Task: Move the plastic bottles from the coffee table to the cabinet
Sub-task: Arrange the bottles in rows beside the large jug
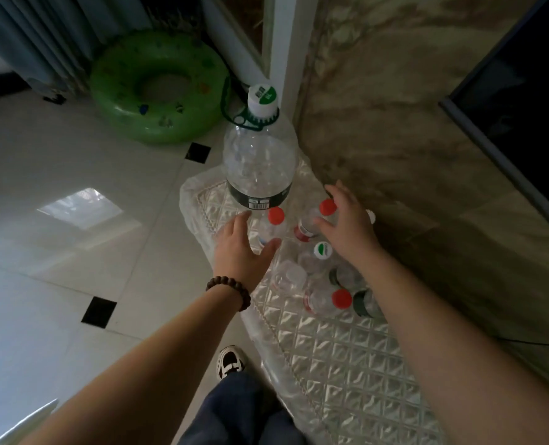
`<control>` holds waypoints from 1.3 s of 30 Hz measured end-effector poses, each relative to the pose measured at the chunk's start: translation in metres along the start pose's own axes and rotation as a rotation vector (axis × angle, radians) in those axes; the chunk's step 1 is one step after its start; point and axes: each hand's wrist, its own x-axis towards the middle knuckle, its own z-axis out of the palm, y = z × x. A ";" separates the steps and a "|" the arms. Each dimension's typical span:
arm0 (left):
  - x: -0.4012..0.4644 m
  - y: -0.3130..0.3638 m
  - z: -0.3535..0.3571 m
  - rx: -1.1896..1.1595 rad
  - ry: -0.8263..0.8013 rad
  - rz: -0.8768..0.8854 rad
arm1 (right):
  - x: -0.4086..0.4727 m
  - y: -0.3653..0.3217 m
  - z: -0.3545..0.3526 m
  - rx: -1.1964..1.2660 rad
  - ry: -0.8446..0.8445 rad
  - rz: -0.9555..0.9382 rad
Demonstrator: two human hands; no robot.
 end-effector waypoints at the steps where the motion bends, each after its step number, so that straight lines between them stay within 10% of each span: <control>1: 0.008 -0.002 0.006 0.005 -0.016 0.005 | 0.010 0.003 0.004 -0.038 -0.038 -0.001; 39: 0.076 -0.014 0.063 -0.180 0.065 -0.145 | 0.091 0.014 0.035 -0.037 -0.068 -0.184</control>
